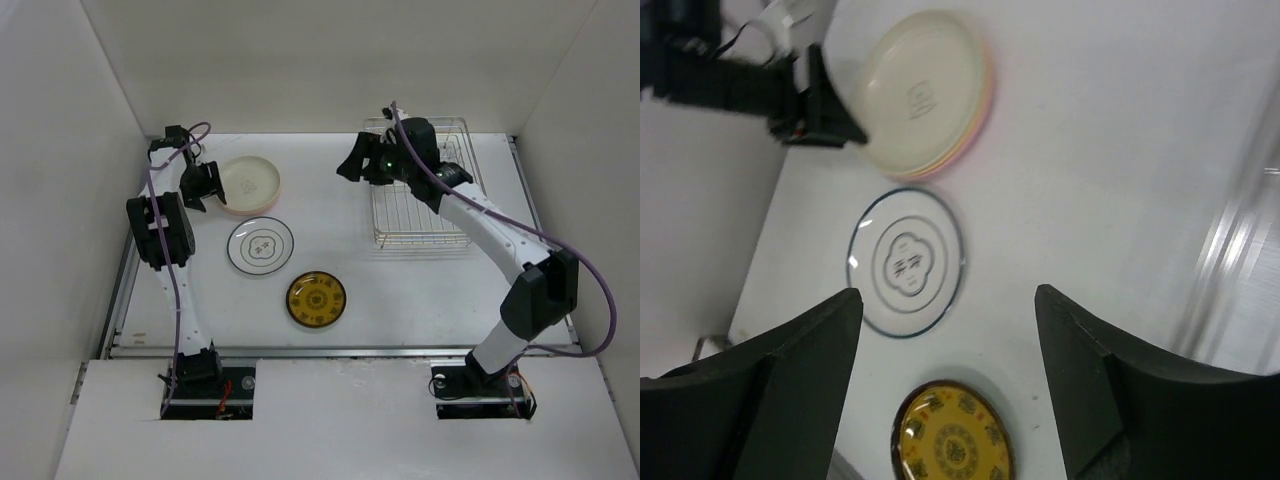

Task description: Unload the plates from the dish rack

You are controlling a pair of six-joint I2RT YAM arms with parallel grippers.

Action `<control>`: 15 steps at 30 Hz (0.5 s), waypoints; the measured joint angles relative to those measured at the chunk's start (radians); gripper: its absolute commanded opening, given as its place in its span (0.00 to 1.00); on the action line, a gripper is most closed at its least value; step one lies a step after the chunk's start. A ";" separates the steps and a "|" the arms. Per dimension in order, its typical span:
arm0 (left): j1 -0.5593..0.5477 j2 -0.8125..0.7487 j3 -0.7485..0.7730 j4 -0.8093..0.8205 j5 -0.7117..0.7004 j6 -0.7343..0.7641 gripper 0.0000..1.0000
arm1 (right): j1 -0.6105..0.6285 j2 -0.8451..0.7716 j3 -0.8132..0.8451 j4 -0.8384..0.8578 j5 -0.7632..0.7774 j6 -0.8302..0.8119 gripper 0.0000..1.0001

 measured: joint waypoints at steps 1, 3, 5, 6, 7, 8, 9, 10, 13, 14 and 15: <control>-0.002 0.000 0.000 0.000 -0.005 0.005 0.60 | -0.007 0.000 0.024 -0.038 0.050 -0.001 0.78; -0.002 -0.002 0.000 0.000 -0.011 0.010 0.71 | -0.030 0.000 0.082 -0.105 0.151 0.001 0.83; -0.001 -0.010 -0.001 0.002 -0.018 0.014 0.76 | -0.067 0.011 0.158 -0.154 0.257 -0.003 0.85; -0.001 -0.019 -0.002 0.005 -0.019 0.017 0.77 | -0.089 0.019 0.192 -0.170 0.299 -0.004 0.87; -0.001 -0.030 -0.004 0.006 -0.021 0.018 0.79 | -0.113 0.031 0.233 -0.191 0.340 -0.004 0.91; -0.001 -0.047 -0.007 0.010 -0.022 0.019 0.79 | -0.140 0.054 0.282 -0.212 0.373 -0.005 1.00; -0.001 -0.067 -0.010 0.013 -0.023 0.020 0.80 | -0.167 0.084 0.333 -0.224 0.401 -0.005 1.00; -0.001 -0.087 -0.014 0.020 -0.024 0.022 0.81 | -0.193 0.120 0.383 -0.238 0.416 -0.006 1.00; -0.001 -0.181 -0.036 0.030 -0.021 0.028 0.81 | -0.258 0.259 0.537 -0.284 0.433 -0.008 1.00; -0.001 -0.213 -0.043 0.033 -0.021 0.033 0.81 | -0.273 0.311 0.580 -0.299 0.436 -0.008 1.00; -0.001 -0.244 -0.051 0.035 -0.020 0.038 0.83 | -0.283 0.362 0.613 -0.312 0.436 -0.008 1.00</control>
